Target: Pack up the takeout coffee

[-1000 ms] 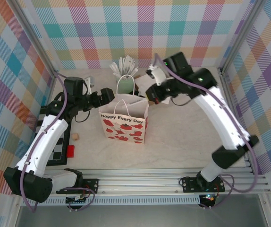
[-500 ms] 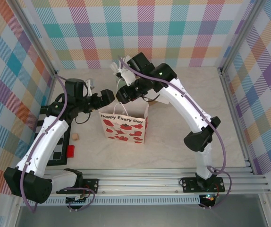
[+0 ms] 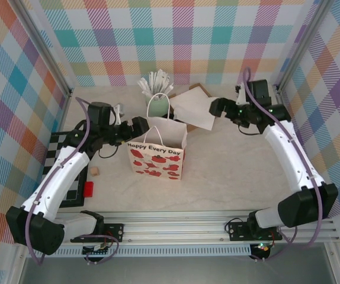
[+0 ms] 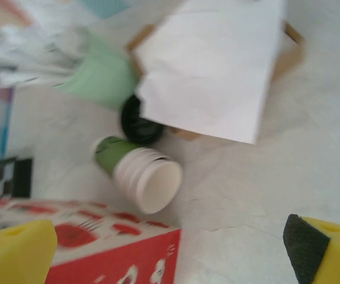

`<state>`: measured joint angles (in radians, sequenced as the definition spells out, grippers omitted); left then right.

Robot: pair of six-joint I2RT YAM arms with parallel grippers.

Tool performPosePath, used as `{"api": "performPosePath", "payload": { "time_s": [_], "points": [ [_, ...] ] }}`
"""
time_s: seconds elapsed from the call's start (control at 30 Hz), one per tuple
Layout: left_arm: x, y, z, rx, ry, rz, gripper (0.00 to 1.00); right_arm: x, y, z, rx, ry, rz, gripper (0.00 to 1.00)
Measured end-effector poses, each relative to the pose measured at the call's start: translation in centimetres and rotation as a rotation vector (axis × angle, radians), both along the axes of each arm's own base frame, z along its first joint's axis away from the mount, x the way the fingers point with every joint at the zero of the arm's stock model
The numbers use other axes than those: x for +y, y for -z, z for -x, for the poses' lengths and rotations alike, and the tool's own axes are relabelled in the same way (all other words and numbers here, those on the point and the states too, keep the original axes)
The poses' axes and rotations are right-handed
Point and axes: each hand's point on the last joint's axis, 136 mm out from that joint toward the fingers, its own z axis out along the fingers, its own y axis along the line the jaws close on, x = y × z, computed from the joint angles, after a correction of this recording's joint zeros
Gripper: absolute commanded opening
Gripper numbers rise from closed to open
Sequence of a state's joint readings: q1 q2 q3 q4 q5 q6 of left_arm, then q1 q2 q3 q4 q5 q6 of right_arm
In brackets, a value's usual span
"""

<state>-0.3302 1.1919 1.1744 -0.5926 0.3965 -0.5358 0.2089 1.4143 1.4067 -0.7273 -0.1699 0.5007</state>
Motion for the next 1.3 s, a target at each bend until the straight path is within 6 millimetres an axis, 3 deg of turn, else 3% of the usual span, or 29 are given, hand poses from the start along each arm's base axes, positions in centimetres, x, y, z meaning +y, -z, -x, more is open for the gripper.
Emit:
{"api": "performPosePath", "payload": {
  "time_s": [0.07, 0.17, 0.27, 0.5, 0.53, 0.67, 0.87, 1.03, 1.13, 1.3],
  "points": [
    [-0.7, -0.1, 0.3, 0.002, 0.007, 0.018, 1.0, -1.0, 4.8, -1.2, 0.108, 0.089, -0.047, 1.0],
    [-1.5, 0.0, 0.9, 0.011, 0.012, 0.044, 1.0, -0.6, 10.6, -2.7, 0.231, 0.156, -0.097, 1.0],
    [-1.9, 0.4, 1.2, 0.026, 0.004, 0.048, 1.0, 0.1, 14.0, -4.6, 0.27, 0.201, -0.157, 1.0],
    [0.3, 1.2, 1.8, 0.021, -0.104, -0.018, 1.0, 2.2, 17.2, -9.6, 0.232, 0.261, -0.321, 0.99],
    [0.6, 1.1, 1.8, 0.013, -0.112, -0.026, 1.0, 2.4, 17.6, -9.9, 0.228, 0.264, -0.332, 0.96],
    [1.8, 1.2, 2.3, 0.001, -0.142, -0.078, 1.0, 3.7, 18.4, -11.0, 0.214, 0.277, -0.37, 0.64],
    [3.2, 0.9, 2.9, -0.043, -0.121, -0.163, 1.0, 4.4, 17.0, -12.4, 0.12, 0.283, -0.416, 0.25],
    [3.9, -3.6, 4.0, -0.214, -0.04, -0.204, 1.0, 3.0, 16.0, -10.4, 0.089, 0.304, -0.358, 0.03],
    [3.2, -6.4, 5.3, -0.341, 0.069, -0.203, 1.0, 2.0, 11.7, -9.5, -0.009, 0.267, -0.311, 0.0],
    [1.1, -8.7, 7.2, -0.501, 0.275, -0.19, 1.0, 0.4, 0.3, -7.3, -0.278, 0.135, -0.201, 0.0]
  ]
}}
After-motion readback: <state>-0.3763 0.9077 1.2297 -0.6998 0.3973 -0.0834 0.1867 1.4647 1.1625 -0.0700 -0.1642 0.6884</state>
